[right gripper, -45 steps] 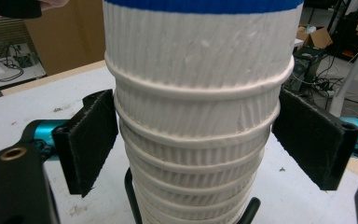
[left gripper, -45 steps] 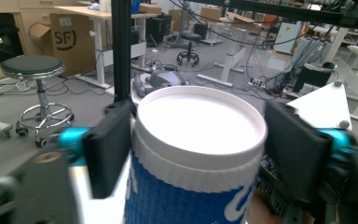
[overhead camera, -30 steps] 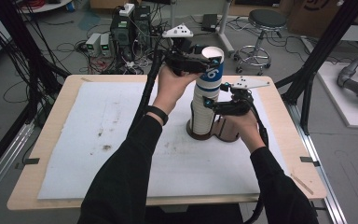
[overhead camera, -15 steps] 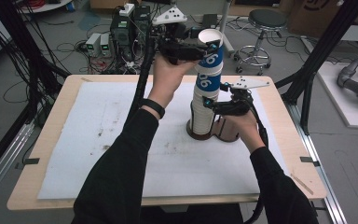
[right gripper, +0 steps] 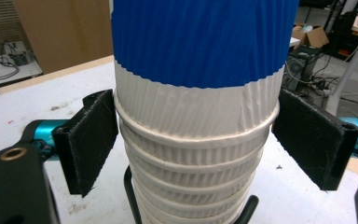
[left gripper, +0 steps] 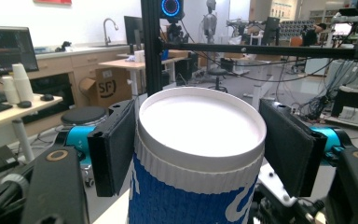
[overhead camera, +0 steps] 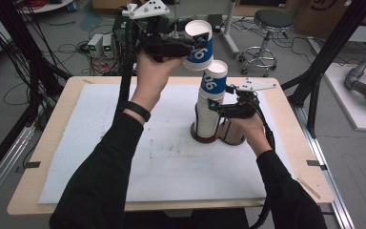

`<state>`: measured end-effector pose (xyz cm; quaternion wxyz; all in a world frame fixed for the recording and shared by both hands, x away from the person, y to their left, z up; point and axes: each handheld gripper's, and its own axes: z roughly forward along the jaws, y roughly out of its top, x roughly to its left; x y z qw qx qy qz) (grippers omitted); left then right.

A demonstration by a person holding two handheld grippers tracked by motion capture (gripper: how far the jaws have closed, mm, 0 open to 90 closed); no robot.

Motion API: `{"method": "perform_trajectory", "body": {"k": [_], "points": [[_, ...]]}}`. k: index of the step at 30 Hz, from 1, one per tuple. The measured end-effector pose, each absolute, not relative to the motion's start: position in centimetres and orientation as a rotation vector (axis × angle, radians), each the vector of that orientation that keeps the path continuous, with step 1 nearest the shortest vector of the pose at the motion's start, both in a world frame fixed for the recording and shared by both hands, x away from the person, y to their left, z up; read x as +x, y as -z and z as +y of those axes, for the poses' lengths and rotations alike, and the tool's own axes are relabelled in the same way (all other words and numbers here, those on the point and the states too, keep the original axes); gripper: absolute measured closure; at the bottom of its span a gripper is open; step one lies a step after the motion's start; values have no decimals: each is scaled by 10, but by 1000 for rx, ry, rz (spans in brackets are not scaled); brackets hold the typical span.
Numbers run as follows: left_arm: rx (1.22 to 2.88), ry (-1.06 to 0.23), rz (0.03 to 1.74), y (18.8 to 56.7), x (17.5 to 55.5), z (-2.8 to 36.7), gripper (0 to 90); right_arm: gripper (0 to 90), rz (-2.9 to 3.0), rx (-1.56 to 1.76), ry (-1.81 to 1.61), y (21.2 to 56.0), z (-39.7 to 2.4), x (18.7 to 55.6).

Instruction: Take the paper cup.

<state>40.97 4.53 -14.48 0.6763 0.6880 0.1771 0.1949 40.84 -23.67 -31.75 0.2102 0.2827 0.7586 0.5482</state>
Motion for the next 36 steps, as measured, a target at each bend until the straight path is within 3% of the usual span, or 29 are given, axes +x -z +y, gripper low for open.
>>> {"method": "perform_trajectory", "body": {"k": [9,20,36], "points": [[1598,-483,398,160,371,76,298,151,2108,789,-1517,317,-237,407],[1623,-462,414,230,311,115,298,150,2104,795,-1514,317,-236,407],[1635,-381,492,298,299,130,298,150,2105,791,-1505,317,-237,406]]}}
